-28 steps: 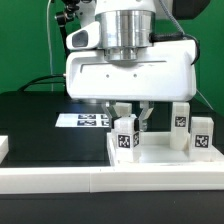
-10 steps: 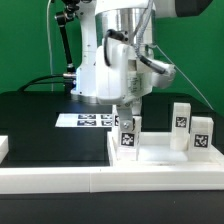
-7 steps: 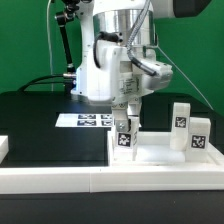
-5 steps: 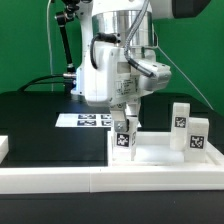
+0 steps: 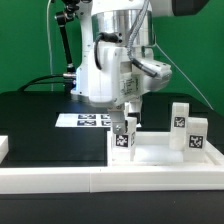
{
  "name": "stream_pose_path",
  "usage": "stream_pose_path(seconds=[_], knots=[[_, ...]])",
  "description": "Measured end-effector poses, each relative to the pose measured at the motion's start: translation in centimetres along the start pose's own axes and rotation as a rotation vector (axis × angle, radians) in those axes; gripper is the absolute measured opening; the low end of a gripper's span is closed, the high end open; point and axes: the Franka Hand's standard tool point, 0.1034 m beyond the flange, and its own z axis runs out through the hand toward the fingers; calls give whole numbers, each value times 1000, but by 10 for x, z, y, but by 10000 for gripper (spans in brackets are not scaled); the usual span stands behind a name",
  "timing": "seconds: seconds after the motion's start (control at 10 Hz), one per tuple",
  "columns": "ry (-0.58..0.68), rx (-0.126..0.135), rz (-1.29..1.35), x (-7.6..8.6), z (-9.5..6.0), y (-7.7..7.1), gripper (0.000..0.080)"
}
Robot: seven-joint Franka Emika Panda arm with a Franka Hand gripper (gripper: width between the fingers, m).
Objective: Assemble square table
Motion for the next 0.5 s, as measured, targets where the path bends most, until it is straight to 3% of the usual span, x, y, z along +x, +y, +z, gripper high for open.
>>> stream_pose_path(seconds=[0.1, 0.5], knots=[[-10, -42, -26, -5, -3, 1, 639], [-14, -50, -39, -10, -4, 3, 649]])
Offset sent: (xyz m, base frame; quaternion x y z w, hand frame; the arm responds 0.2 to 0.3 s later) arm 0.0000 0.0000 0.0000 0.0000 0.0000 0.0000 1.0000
